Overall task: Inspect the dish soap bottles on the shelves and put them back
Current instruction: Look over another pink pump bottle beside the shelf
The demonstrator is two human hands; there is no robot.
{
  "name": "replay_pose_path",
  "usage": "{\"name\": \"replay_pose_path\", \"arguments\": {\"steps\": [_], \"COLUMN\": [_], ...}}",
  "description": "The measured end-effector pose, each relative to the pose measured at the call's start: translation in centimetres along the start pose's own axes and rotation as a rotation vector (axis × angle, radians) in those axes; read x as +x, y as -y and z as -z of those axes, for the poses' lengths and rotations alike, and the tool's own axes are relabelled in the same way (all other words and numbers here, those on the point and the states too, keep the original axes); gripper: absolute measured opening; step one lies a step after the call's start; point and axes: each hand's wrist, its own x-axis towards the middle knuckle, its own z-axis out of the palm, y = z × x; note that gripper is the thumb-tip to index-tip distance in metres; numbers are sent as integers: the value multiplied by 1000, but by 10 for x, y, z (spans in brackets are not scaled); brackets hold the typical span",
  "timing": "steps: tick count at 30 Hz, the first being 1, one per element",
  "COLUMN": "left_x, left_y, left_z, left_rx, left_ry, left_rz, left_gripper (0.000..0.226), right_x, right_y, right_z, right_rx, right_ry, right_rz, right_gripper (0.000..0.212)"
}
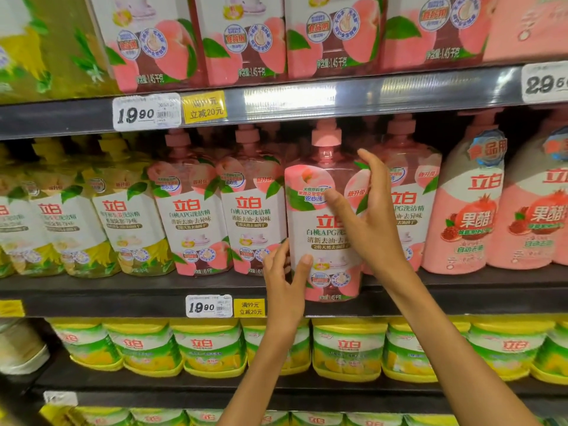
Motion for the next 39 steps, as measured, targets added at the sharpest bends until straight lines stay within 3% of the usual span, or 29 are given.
{"name": "replay_pose_path", "arguments": {"steps": [5,8,11,17,21,26,30,33,36,39], "left_x": [-8,-9,-13,-30,-46,-63,-70,-74,-75,-75], "left_y": [-2,-4,-8,-11,-16,-17,-17,-11,-9,-15], "left_z": [2,1,-6,6,20,29,29,25,28,35], "left_rx": [-106,-79,-135,-362,-319,-280,-299,-423,-586,-693], "left_ry": [-19,50,122,180,208,292,398,344,307,331], "left_rz": [-3,-29,-31,9,38,175,313,410,446,447], "left_gripper": [45,58,36,52,60,61,56,60,64,53], "right_x": [2,4,3,-1,-19,-37,-48,-52,-52,-53], "right_y": [8,13,19,18,8,8,17,24,23,17], "right_z": [7,10,11,19,24,21,15,16,26,23], "right_rx": [105,134,163,273,524,588,417,218,385,590], "right_ry": [-16,-10,-22,32,184,105,12,63,146,295], "right_rz": [-97,-131,-152,-241,-263,-344,-420,-398,-450,-499], "right_gripper": [70,65,62,67,55,48,57,69,84,79]}}
